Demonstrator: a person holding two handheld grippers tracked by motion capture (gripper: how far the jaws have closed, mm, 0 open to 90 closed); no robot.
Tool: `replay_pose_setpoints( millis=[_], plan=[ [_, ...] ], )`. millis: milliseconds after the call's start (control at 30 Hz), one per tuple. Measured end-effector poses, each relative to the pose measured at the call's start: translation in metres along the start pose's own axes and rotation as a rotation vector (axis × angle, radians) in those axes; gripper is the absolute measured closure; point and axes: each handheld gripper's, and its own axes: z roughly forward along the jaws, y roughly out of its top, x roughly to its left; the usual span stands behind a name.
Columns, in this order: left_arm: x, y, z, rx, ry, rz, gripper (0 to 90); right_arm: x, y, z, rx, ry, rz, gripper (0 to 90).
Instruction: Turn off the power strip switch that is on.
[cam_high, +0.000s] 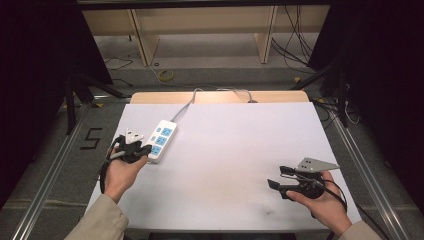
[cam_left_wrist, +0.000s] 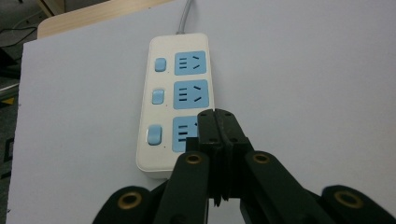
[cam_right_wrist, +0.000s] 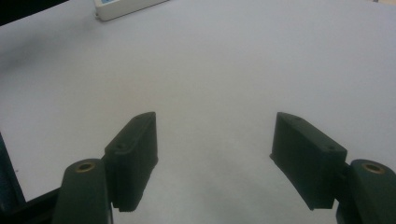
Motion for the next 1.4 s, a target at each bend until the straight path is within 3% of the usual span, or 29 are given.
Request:
replay_pose_setpoints(
  millis=[233, 467, 733, 1400],
  plan=[
    [0.005, 0.003, 0.007, 0.011, 0.004, 0.025, 89.7, 0.001, 0.0, 0.0, 0.002, 0.004, -0.001, 31.8],
    [0.008, 0.007, 0.013, 0.026, -0.002, 0.016, 89.8, 0.001, 0.0, 0.0, 0.004, 0.004, 0.0, 31.8],
    [0.012, 0.013, 0.022, 0.033, 0.022, -0.001, 89.8, 0.001, 0.0, 0.002, 0.008, 0.009, 0.004, 31.9],
    [0.02, 0.024, 0.04, 0.057, 0.039, 0.0, 89.9, 0.001, 0.0, 0.002, 0.007, 0.01, 0.005, 31.9]
  ],
)
